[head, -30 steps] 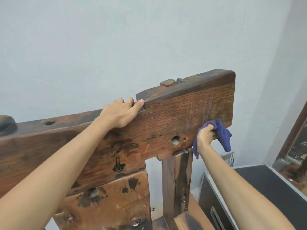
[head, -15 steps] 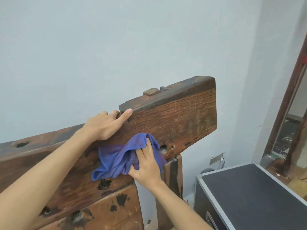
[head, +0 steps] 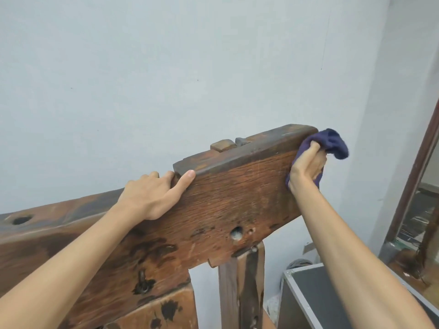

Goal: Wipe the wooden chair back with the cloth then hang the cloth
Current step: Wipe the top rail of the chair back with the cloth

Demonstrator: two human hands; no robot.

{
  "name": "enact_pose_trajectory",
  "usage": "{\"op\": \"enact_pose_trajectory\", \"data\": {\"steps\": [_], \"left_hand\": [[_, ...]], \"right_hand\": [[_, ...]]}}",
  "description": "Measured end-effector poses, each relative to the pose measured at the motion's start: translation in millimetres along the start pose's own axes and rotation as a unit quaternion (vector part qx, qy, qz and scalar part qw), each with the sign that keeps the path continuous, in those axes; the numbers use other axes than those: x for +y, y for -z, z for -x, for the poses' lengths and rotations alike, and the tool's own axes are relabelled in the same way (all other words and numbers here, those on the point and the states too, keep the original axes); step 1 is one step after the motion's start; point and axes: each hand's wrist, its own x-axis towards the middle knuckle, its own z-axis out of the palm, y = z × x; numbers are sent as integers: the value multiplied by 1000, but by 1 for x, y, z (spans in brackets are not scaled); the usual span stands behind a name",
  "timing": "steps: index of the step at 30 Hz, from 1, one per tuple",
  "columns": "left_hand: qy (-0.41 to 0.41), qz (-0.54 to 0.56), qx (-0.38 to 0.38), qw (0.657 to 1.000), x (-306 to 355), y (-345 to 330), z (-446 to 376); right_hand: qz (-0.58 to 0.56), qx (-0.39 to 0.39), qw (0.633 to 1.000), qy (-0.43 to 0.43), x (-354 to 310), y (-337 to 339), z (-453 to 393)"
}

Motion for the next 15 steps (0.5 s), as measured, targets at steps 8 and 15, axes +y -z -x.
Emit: {"op": "enact_pose_trajectory", "data": {"steps": [8, 15], "left_hand": [[80, 153, -21, 985, -6, 5, -5], [71, 218, -42, 972, -10, 19, 4]], "right_hand": [[73, -181, 862, 468, -17, -38, 207], [36, -244, 875, 417, 64, -26, 203]]}}
